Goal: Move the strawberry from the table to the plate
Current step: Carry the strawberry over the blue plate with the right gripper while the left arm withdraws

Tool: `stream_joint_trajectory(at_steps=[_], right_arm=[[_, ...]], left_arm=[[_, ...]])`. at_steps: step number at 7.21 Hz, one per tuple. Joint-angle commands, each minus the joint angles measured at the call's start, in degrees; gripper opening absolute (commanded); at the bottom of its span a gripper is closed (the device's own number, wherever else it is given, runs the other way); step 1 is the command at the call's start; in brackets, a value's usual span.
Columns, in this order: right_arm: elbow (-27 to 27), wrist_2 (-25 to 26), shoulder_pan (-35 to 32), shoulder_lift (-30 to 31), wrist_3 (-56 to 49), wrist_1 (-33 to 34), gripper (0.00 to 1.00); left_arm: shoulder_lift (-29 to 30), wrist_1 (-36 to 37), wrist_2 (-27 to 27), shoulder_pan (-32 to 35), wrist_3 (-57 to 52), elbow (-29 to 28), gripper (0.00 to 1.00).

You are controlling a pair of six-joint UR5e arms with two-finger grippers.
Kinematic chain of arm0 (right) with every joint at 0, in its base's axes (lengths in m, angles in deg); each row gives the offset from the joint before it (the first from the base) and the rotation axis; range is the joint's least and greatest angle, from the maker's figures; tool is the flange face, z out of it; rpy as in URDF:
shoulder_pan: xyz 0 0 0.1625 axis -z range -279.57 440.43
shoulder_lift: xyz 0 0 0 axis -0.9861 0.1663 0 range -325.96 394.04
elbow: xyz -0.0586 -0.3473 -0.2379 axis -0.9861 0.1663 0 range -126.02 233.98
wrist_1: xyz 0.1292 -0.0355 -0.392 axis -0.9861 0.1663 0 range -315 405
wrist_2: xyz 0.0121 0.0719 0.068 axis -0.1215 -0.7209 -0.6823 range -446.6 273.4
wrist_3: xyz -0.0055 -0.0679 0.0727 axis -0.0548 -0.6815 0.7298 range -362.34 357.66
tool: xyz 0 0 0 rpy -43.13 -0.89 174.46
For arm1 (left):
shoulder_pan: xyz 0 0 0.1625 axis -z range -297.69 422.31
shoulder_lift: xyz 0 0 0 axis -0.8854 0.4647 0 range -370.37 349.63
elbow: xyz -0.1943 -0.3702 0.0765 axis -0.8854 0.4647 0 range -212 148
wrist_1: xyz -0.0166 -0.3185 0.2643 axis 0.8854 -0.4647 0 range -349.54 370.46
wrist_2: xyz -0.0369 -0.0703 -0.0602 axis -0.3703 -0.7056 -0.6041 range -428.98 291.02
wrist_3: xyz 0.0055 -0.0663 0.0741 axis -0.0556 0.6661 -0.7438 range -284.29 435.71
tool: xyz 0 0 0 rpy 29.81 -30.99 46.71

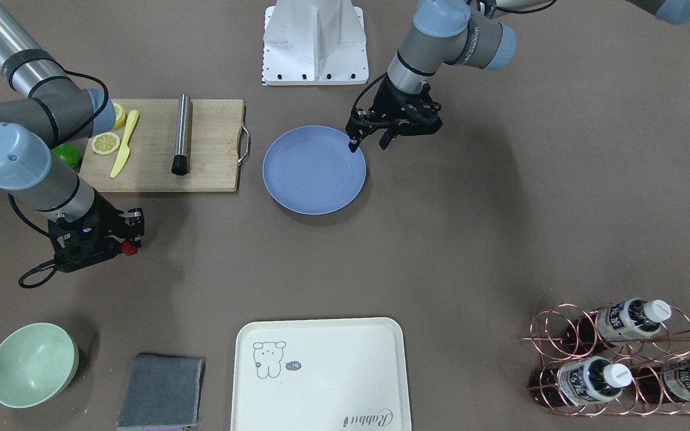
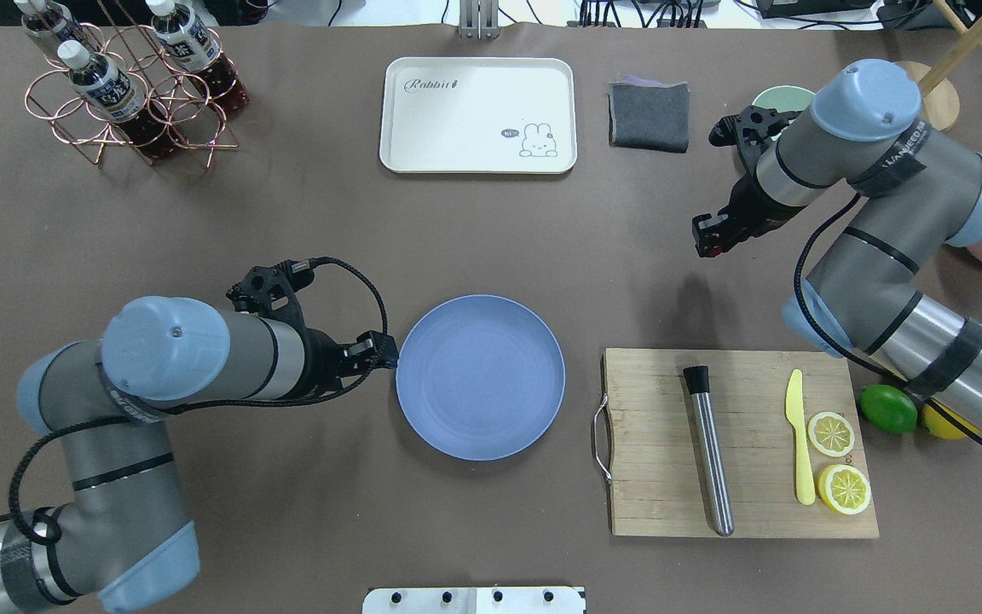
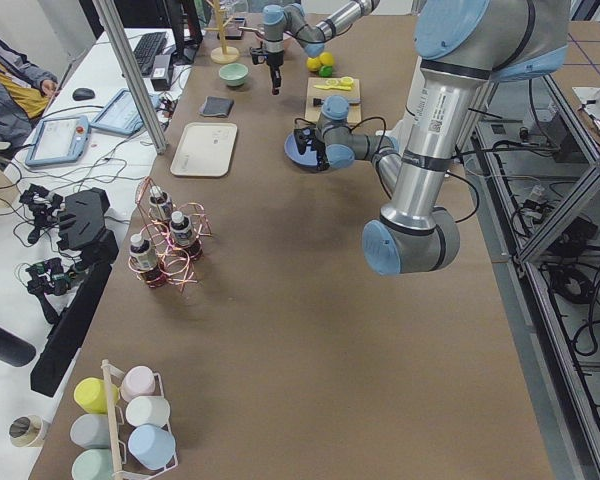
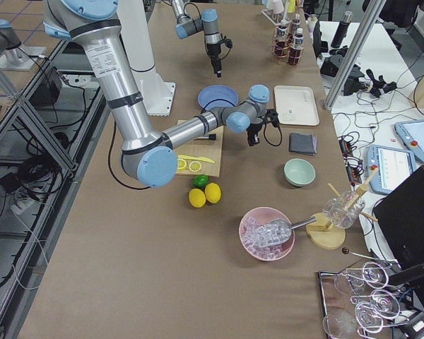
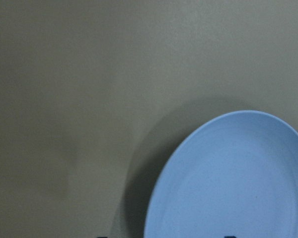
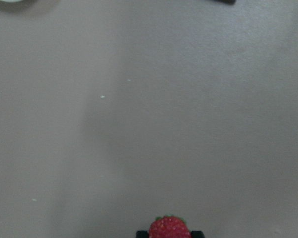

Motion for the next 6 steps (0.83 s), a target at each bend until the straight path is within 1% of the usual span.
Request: stream_joint_trajectory(at_steps=[1,2,3,4,5,6], right_arm=[[-3.4,3.5,7.6,-4.8,14.8,0.1,0.0],[-4.6,6.8,12.5,-6.9,21.5,0.3,0.0],[-5.0,9.9,16.3,-10.8,26.4,3.6,0.0],[-5.0,14.1,21.1,-13.9,28.8,8.2,0.0],[-5.0,17.4,24.2,-13.6,29.6,8.8,0.0],[-4.7,18.7,26.5,-13.7,31.4,8.8,0.0]], left_arm=[[-8.0,-0.1,-10.0,10.4,-15.1,0.9,0.84],[-11.5,-0.3,-14.2,15.1,-21.8,0.8,0.83],[-13.5,-0.4,-16.2,18.1,-27.6,0.4,0.84],[-15.4,-0.5,-16.5,20.6,-32.8,-0.2,0.83],[-15.7,-0.1,-18.7,22.5,-35.0,-0.6,0.84],[-15.7,-0.3,-21.1,23.6,-35.2,-1.2,0.84]])
